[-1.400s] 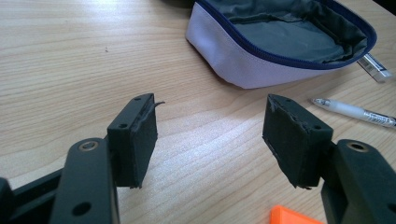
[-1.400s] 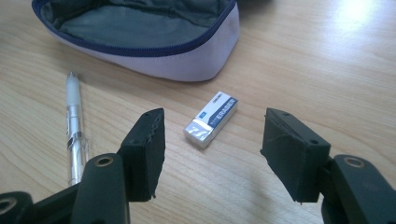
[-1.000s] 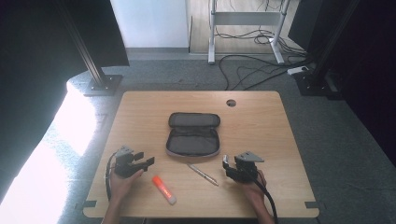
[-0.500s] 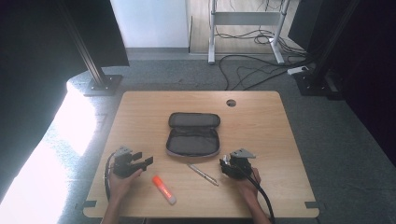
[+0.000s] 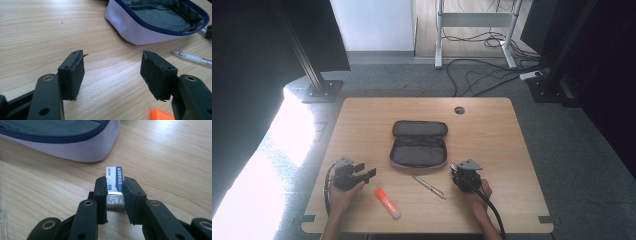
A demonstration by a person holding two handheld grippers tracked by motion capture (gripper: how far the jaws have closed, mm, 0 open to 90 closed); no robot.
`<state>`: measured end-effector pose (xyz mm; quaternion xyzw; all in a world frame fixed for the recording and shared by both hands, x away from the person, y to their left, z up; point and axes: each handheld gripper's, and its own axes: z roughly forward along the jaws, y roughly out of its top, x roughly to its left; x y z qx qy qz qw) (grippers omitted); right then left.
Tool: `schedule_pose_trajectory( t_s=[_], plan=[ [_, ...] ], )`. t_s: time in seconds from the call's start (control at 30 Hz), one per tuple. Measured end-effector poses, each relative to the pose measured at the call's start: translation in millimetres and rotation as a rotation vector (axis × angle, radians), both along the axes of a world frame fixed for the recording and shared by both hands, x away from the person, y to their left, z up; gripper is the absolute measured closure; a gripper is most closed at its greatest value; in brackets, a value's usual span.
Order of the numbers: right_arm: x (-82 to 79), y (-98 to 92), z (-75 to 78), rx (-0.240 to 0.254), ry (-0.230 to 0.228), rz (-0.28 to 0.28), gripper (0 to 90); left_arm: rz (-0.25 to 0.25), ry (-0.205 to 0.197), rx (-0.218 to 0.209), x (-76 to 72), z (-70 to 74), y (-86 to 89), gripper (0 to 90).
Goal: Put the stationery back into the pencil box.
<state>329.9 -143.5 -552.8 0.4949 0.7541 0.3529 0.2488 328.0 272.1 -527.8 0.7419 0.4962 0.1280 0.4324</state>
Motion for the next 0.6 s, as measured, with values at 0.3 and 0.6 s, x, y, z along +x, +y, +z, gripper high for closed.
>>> schedule_pose_trajectory(
  t_s=[0.3, 0.6],
  plan=[
    [2.3, -13.0, 2.4, 0.093, 0.036, 0.022, 72.9, 0.003, 0.000, 0.001, 0.6, -1.0, -0.6, 36.3],
    [-4.5, -21.3, 16.4, 0.129, -0.017, 0.021, 72.9, -0.002, -0.001, -0.001, -0.3, -0.1, -0.4, 37.3]
  ],
)
